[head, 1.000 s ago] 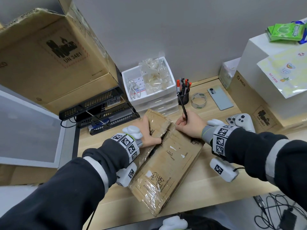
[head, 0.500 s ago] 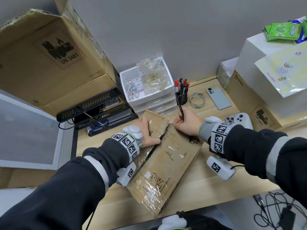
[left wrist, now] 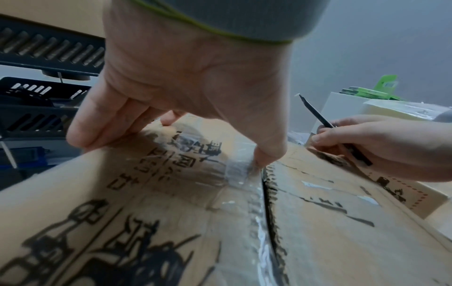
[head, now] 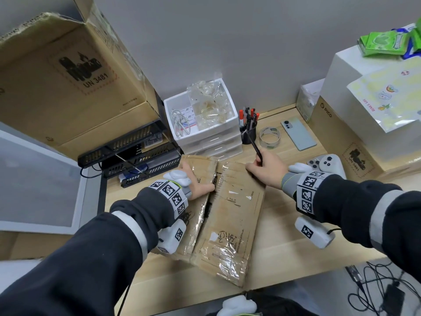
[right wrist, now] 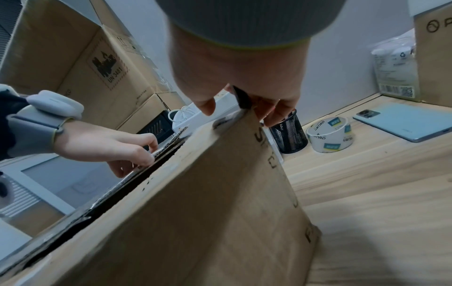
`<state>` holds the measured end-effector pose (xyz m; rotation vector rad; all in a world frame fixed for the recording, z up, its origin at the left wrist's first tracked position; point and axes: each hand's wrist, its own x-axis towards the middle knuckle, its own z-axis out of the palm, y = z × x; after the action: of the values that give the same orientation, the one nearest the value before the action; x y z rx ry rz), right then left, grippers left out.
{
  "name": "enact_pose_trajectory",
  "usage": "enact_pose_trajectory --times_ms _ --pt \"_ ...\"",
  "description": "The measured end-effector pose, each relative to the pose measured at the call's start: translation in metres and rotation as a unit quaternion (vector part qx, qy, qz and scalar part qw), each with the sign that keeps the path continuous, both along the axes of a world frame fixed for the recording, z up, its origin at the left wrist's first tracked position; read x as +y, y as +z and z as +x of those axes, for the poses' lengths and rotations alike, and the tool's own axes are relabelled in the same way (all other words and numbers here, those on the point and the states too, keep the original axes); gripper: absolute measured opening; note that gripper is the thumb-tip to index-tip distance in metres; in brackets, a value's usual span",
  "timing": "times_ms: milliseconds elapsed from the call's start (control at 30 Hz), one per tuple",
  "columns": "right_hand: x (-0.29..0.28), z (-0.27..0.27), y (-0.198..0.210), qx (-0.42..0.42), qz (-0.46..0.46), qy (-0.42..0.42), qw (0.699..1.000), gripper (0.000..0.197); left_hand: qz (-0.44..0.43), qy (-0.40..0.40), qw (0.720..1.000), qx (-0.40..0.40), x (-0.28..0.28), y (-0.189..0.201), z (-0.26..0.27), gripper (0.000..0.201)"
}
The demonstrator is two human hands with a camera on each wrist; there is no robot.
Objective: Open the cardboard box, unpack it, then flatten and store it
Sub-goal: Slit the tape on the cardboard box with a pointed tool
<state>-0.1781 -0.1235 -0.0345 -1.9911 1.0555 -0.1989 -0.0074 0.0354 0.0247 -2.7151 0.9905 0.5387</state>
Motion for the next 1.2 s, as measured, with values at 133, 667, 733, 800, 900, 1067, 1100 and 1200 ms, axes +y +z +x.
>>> enact_pose_trajectory --times_ms 133,667,733,800,900,1067,1100,1200 --pt "0.004 -0.004 0.002 0.045 -0.168 0.029 0.984 0.036 0.038 0.028 0.997 0.055 0.002 0.016 -0.006 0.055" --pt "0.025 -0.008 -0.002 0.06 -0.096 0.153 0.982 0.04 0.026 -0.045 0.997 -0.049 0.021 0.006 0.026 0.058" --pt "0.024 -0.009 -0.002 0.06 -0.1 0.16 0.98 0.042 0.033 -0.045 0.998 -0.019 0.026 0.003 0.03 0.055" --pt "0.023 -0.008 -0.003 0.058 -0.111 0.167 0.978 0.044 0.036 -0.046 0.998 -0.017 0.029 0.0 0.032 0.054" --pt "0.022 -0.001 -0.003 0.054 -0.118 0.163 0.978 0.043 0.038 -0.055 0.998 0.002 0.033 0.001 0.034 0.039" --pt "0.021 0.022 0.001 0.048 -0.151 0.177 0.971 0.035 0.083 -0.033 0.996 0.026 0.037 -0.005 0.038 0.041" --pt "0.022 0.027 0.003 0.056 -0.162 0.182 0.968 0.032 0.099 -0.028 0.994 0.038 0.039 -0.008 0.039 0.04" --pt "0.025 0.035 0.007 0.075 -0.192 0.202 0.957 0.022 0.142 -0.018 0.988 0.058 0.04 -0.005 0.038 0.041"
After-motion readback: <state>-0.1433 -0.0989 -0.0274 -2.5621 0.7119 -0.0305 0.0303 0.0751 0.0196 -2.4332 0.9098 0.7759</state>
